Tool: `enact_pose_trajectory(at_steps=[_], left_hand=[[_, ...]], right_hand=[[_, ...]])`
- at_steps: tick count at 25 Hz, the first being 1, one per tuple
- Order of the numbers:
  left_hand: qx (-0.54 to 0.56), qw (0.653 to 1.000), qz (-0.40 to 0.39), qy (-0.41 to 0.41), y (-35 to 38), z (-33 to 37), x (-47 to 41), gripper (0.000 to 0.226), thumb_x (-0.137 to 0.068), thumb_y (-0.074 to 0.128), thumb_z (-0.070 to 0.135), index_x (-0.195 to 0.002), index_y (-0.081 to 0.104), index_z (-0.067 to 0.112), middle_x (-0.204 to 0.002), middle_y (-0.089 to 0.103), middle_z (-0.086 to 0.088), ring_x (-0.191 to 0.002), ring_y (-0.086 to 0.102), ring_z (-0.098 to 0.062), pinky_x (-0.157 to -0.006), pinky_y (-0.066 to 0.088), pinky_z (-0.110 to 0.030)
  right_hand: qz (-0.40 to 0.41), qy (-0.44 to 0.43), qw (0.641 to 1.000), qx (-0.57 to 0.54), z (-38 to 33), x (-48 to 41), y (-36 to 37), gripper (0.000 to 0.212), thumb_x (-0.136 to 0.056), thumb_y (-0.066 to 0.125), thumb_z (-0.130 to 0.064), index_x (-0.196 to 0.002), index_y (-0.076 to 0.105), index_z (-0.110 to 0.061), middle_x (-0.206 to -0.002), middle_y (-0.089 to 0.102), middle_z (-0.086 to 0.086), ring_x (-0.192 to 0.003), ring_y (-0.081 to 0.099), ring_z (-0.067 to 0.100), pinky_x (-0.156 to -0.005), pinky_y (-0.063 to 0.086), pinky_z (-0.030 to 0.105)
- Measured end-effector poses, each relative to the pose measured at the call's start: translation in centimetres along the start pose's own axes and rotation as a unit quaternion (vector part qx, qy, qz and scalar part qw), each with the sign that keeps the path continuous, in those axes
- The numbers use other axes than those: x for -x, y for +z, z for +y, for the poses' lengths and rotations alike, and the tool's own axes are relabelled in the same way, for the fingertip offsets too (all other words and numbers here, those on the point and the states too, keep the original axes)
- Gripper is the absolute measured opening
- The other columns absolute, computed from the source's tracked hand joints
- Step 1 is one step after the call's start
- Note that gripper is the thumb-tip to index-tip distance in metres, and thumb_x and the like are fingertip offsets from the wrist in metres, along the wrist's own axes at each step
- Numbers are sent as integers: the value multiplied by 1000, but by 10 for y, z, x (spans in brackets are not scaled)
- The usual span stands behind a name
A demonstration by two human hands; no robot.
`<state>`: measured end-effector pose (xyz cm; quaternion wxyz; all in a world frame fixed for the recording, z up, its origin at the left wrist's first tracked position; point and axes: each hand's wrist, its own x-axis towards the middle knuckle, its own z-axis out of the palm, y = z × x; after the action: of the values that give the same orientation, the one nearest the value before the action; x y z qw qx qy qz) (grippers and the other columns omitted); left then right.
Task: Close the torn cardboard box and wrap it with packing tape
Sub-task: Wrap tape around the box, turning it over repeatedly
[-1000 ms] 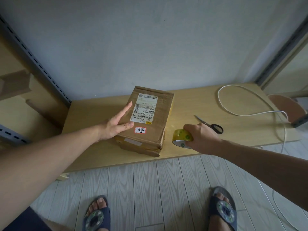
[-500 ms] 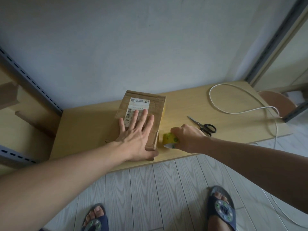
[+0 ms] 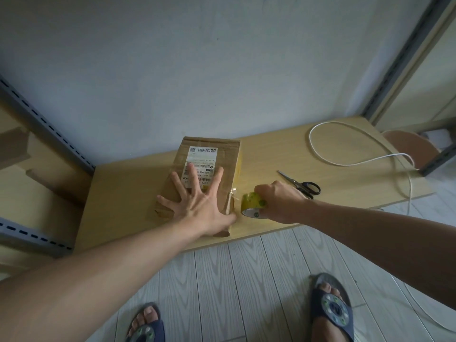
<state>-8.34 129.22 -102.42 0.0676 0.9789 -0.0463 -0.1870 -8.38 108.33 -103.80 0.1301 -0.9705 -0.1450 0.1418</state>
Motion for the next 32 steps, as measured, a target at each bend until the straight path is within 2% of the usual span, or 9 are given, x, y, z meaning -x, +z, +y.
enact_pose_trajectory(at_steps=[3, 7, 9, 12, 14, 17, 23, 28, 32], left_hand=[[67, 996, -50, 4, -15, -14, -10, 112, -80, 62, 65, -140, -33, 60, -152, -49, -7, -140, -37, -51, -107, 5, -84], [200, 973, -102, 46, -46, -52, -17, 116, -82, 66, 54, -147, -31, 53, -162, -31, -5, -154, 5, -39, -122, 18, -57], [298, 944, -118, 74, -58, -80, -16, 125, -71, 72, 62, -156, -18, 44, -168, -11, 3, -155, 6, -24, -125, 10, -46], [444, 888, -82, 83, -69, -131, -10, 126, -57, 81, 58, -159, 11, 36, -157, 28, 8, -141, 30, -10, -116, 30, -28], [480, 873, -40, 81, -72, -158, -11, 96, -79, 76, 50, -158, 23, 36, -157, 36, 8, -143, 36, -13, -120, 31, -36], [401, 906, 56, 123, -68, -185, -17, 57, -104, 44, 37, -157, 24, 41, -162, 33, 2, -147, 34, -17, -121, 30, -40], [351, 920, 152, 91, -48, -204, -27, 60, -98, 29, 34, -146, 47, 4, -133, 59, -16, -128, 55, -32, -107, 45, -37], [358, 918, 123, 117, -41, -227, -32, 56, -101, 30, 43, -151, 43, 21, -147, 51, -6, -137, 47, -20, -117, 36, -51], [381, 912, 97, 118, -40, -227, -31, 56, -102, 28, 41, -158, 27, 35, -158, 34, 9, -146, 33, -9, -122, 29, -43]], right_hand=[[54, -12, 997, -58, -6, 1, -9, 26, -84, 69, -39, -81, 50, -22, -68, 59, -4, -60, 59, 20, -49, 47, 32], [136, -39, 980, -138, -21, -12, -31, 17, -77, 68, -14, -87, 55, -20, -72, 62, -5, -61, 61, 19, -51, 52, 35], [172, -64, 970, -159, -38, -22, -41, 20, -76, 69, -14, -90, 56, -19, -74, 61, -6, -62, 59, 18, -51, 49, 32], [184, -105, 962, -173, -82, -38, -50, 28, -76, 71, -23, -100, 58, -19, -77, 59, -5, -67, 54, 20, -56, 44, 29], [184, -120, 958, -186, -114, -52, -53, 34, -77, 70, -26, -108, 58, -18, -78, 58, -3, -68, 53, 20, -57, 44, 31], [181, -133, 949, -222, -148, -75, -53, 30, -77, 72, -25, -99, 52, -22, -71, 50, -11, -61, 48, 8, -51, 36, 27], [130, -124, 952, -247, -171, -101, -47, 33, -76, 76, -24, -95, 49, -27, -75, 48, -15, -64, 45, 0, -47, 32, 11], [137, -141, 963, -182, -180, -107, -65, 27, -72, 73, -21, -90, 54, -25, -73, 51, -13, -62, 48, 4, -48, 34, 21], [142, -145, 972, -118, -170, -96, -78, 20, -65, 64, -38, -78, 53, -27, -66, 54, -9, -59, 51, 10, -51, 47, 32]])
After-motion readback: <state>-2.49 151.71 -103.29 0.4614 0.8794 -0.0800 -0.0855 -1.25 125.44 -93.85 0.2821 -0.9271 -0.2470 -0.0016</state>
